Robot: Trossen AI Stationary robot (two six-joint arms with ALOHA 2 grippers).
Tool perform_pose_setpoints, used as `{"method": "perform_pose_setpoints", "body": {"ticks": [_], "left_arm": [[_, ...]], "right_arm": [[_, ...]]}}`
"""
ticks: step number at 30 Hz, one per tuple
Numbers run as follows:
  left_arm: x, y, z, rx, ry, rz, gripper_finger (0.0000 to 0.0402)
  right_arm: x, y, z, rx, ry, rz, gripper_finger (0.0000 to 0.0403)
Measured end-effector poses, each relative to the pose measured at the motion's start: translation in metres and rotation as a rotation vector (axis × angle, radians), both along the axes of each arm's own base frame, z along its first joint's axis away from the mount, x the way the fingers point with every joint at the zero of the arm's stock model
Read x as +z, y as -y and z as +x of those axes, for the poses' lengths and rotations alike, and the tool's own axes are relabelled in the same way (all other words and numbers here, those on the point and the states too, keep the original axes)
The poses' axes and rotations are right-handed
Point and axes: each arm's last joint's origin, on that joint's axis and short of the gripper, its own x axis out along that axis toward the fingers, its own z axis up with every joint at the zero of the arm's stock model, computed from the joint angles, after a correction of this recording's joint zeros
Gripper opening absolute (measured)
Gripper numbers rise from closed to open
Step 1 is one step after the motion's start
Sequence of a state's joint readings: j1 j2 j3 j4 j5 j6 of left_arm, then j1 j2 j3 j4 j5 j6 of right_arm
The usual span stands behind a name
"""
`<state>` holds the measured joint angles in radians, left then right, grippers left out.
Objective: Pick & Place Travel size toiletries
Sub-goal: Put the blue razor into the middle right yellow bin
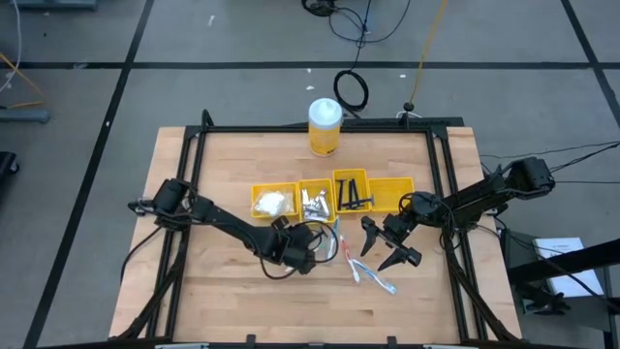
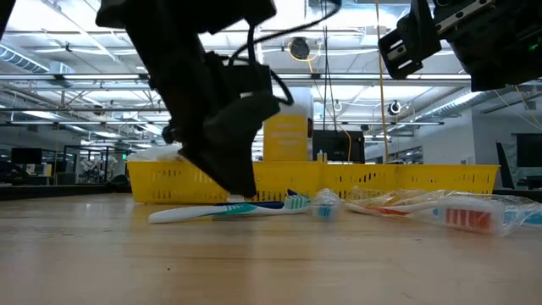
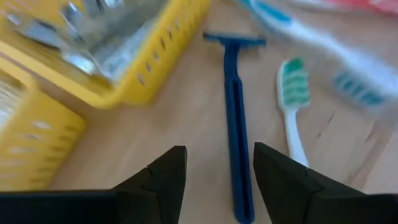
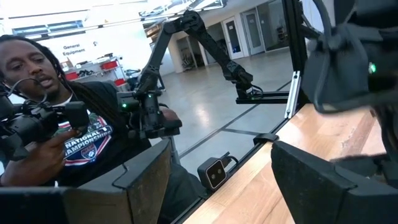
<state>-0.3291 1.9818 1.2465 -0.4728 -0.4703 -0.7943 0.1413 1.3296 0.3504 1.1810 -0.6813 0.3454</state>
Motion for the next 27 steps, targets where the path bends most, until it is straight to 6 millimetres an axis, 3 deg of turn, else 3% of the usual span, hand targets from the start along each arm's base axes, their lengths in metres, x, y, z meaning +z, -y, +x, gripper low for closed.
{"method": "perform_pose_setpoints", "body": {"ticks": [12, 21, 27], "left_arm": [[-0.016, -0.001, 0.002, -0.007, -0.069, -0.113, 0.0134], [-0.022, 0.000, 0.002, -0.009, -0.105, -0.173, 0.0016], [-0.010, 0.006, -0.005, -0.011, -0.103, -0.175, 0.0017]], "right_arm": [[0.000, 0.000, 0.000, -0.002, -0.004, 0.001, 0.0263], [0.000, 0.000, 0.000, -0.003, -0.004, 0.001, 0.0263], [0.000, 0.000, 0.000, -0.001, -0.004, 0.001, 0.0263]]}}
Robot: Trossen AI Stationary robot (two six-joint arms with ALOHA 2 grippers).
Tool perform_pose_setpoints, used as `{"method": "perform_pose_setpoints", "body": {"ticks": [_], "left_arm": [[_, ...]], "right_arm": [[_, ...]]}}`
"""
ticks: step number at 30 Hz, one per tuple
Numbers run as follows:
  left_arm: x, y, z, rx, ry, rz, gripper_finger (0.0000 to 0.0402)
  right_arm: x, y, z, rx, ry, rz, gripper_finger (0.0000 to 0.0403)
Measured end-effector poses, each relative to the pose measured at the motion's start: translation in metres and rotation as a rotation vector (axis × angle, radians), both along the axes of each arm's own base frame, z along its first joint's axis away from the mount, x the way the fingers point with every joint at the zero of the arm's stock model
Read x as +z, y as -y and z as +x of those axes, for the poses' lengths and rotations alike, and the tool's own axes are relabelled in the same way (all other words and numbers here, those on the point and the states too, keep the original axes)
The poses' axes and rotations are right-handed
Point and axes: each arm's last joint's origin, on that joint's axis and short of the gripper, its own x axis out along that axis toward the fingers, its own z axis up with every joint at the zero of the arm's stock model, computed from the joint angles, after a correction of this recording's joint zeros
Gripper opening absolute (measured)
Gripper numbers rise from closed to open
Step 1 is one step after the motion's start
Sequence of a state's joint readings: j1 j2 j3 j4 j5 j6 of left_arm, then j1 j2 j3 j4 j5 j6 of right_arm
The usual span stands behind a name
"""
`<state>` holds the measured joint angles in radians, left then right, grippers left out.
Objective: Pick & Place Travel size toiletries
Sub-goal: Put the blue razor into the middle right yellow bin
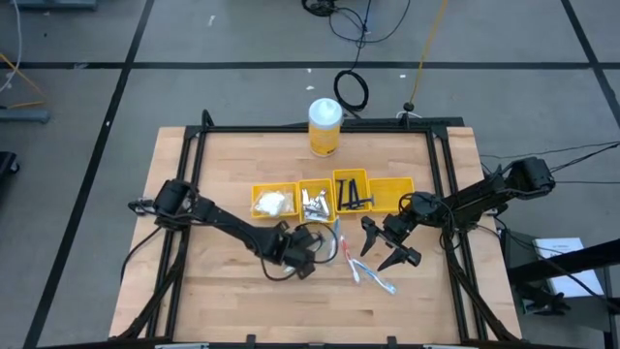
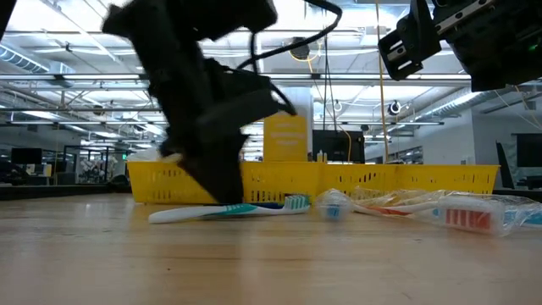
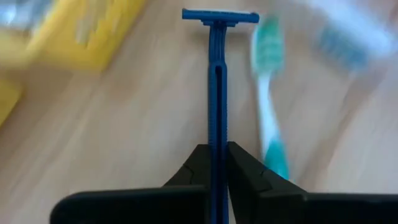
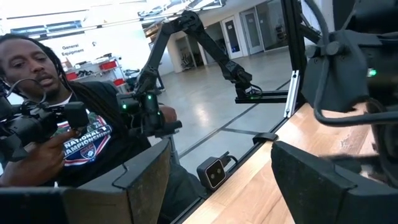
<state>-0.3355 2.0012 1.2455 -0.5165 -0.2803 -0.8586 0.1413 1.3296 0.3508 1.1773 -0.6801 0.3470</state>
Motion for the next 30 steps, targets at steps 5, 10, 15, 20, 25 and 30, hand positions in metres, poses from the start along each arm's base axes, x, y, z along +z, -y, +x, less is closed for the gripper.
{"method": "perform_pose_setpoints", "body": {"ticks": [5, 10, 15, 20, 25, 30], "left_arm": [[0.026, 0.011, -0.009, -0.014, 0.074, 0.014, 0.0011], [0.053, 0.025, -0.017, -0.021, 0.197, 0.066, 0.0008], [0.077, 0.037, -0.019, -0.058, 0.360, 0.153, 0.0012], [0.094, 0.032, 0.002, -0.105, 0.569, 0.188, 0.0006], [0.105, -0.005, 0.028, -0.073, 0.699, 0.164, 0.0011], [0.107, -0.053, 0.041, 0.006, 0.722, 0.136, 0.0007]], "right_arm": [[0.000, 0.000, 0.000, 0.001, 0.000, 0.000, 0.0263], [0.000, 0.000, 0.000, -0.002, 0.002, -0.002, 0.0263], [0.000, 0.000, 0.000, -0.003, 0.010, -0.008, 0.0263], [0.005, 0.000, -0.001, 0.000, 0.051, 0.008, 0.0263], [0.009, -0.005, -0.003, 0.024, 0.100, 0.016, 0.0263], [0.009, -0.009, -0.004, 0.038, 0.133, -0.008, 0.0263]]}}
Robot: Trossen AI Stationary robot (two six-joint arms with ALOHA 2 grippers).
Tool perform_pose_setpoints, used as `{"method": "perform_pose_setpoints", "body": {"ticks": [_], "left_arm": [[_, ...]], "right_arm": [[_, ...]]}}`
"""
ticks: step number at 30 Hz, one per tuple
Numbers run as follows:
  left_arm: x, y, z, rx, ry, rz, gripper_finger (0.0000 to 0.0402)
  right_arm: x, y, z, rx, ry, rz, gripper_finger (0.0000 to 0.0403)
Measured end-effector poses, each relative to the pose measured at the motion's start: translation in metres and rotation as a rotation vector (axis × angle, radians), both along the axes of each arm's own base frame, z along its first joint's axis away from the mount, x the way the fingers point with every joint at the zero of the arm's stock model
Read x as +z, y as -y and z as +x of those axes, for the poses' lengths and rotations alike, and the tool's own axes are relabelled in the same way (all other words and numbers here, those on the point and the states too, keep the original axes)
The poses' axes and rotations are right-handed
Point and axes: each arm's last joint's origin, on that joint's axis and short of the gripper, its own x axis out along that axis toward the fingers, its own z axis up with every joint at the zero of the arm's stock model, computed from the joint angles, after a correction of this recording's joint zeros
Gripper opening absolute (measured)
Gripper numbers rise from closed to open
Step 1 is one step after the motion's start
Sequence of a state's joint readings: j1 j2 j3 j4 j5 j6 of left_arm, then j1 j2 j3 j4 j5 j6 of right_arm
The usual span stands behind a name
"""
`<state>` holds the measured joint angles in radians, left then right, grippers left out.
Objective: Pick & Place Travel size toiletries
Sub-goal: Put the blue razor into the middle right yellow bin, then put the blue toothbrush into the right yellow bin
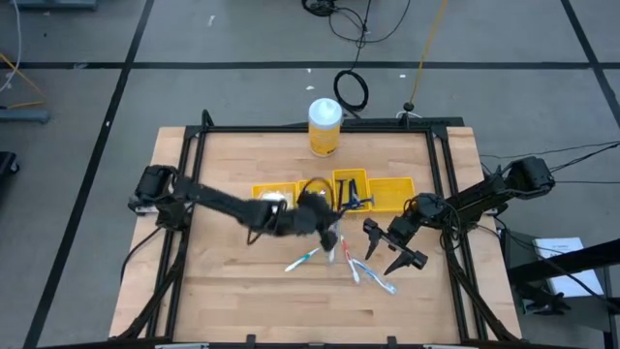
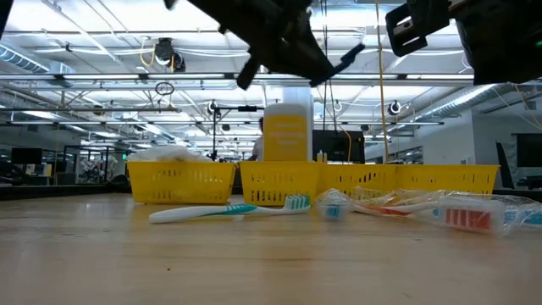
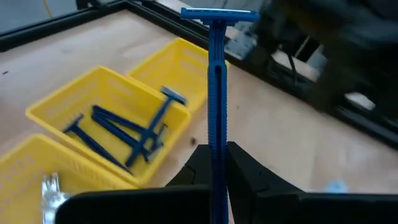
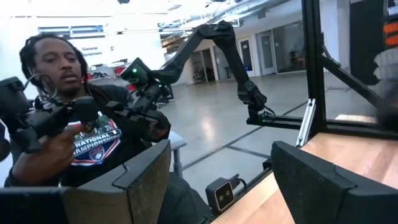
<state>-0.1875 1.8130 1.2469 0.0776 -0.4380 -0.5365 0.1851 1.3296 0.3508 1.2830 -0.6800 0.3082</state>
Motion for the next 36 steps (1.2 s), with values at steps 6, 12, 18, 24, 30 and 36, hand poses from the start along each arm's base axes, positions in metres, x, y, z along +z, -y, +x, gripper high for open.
{"method": "perform_pose_setpoints", "body": {"ticks": [6, 12, 18, 24, 30, 36], "left_arm": [[-0.003, -0.048, 0.014, -0.004, 0.066, -0.073, 0.0011], [-0.021, -0.077, 0.028, 0.008, 0.130, -0.148, 0.0018], [-0.043, -0.092, 0.032, 0.071, 0.099, -0.209, 0.0059], [-0.054, -0.094, 0.034, 0.120, 0.086, -0.269, 0.0066], [-0.054, -0.099, 0.033, 0.110, 0.072, -0.238, 0.0076], [-0.032, -0.091, 0.029, -0.131, 0.089, -0.270, 0.0112]], "right_arm": [[0.000, 0.000, 0.000, 0.000, 0.010, -0.009, 0.0263], [0.000, 0.000, 0.000, 0.000, 0.010, -0.009, 0.0263], [0.000, 0.000, 0.000, 0.000, 0.010, -0.009, 0.0263], [0.000, 0.000, 0.000, 0.000, 0.006, -0.010, 0.0263], [-0.001, 0.000, 0.000, 0.000, 0.003, -0.010, 0.0263], [-0.002, 0.000, 0.000, -0.001, -0.017, -0.014, 0.0263]]}}
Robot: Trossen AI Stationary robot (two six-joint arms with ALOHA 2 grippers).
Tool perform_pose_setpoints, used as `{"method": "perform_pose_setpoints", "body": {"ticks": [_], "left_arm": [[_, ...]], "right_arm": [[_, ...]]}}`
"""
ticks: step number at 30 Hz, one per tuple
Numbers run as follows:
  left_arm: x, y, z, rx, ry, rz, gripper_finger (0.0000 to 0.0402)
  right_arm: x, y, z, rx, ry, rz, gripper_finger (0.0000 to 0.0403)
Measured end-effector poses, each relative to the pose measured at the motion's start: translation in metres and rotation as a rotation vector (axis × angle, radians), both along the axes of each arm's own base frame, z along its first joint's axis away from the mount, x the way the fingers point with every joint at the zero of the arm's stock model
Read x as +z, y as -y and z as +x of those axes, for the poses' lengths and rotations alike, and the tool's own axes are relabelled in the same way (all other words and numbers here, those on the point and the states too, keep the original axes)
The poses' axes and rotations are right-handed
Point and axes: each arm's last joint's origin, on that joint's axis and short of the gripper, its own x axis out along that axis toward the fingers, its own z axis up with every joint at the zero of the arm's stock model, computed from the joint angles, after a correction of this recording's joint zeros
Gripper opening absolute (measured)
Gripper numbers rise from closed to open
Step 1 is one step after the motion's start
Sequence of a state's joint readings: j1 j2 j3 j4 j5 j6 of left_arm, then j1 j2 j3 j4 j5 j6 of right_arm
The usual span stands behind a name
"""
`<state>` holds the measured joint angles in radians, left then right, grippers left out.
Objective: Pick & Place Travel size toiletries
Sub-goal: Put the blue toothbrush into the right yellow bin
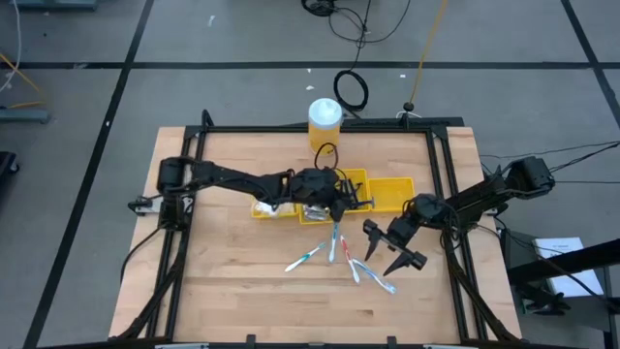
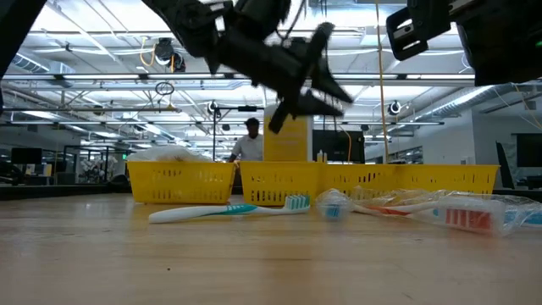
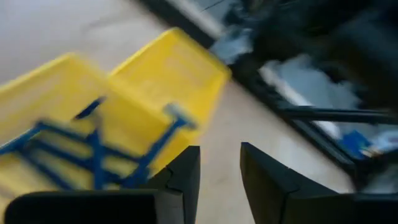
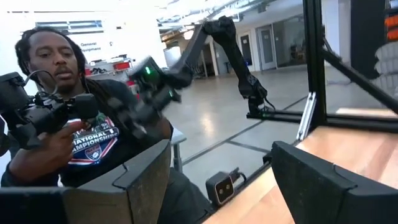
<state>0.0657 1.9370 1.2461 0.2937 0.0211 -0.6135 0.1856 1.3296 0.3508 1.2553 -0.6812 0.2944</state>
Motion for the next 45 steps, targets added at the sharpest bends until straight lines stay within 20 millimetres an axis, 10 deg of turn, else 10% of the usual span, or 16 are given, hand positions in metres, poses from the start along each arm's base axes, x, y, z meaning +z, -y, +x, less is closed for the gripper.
{"method": "perform_pose_setpoints", "body": {"ticks": [11, 18, 28, 45], "left_arm": [[0.089, 0.161, -0.062, -0.237, 0.161, 0.523, 0.0124], [0.113, 0.229, -0.124, -0.177, 0.146, 0.753, 0.0124], [0.097, 0.244, -0.144, -0.191, 0.000, 0.819, 0.0124], [0.138, 0.222, -0.153, -0.317, 0.150, 0.794, 0.0124]], "right_arm": [[-0.018, -0.009, 0.008, -0.350, -0.274, -0.083, 0.0263], [0.006, -0.052, 0.017, -0.663, -0.729, -0.416, 0.0263], [-0.024, -0.111, -0.002, -0.783, -0.973, -0.490, 0.0263], [-0.077, -0.120, -0.001, -0.887, -1.246, -0.450, 0.0236]]}}
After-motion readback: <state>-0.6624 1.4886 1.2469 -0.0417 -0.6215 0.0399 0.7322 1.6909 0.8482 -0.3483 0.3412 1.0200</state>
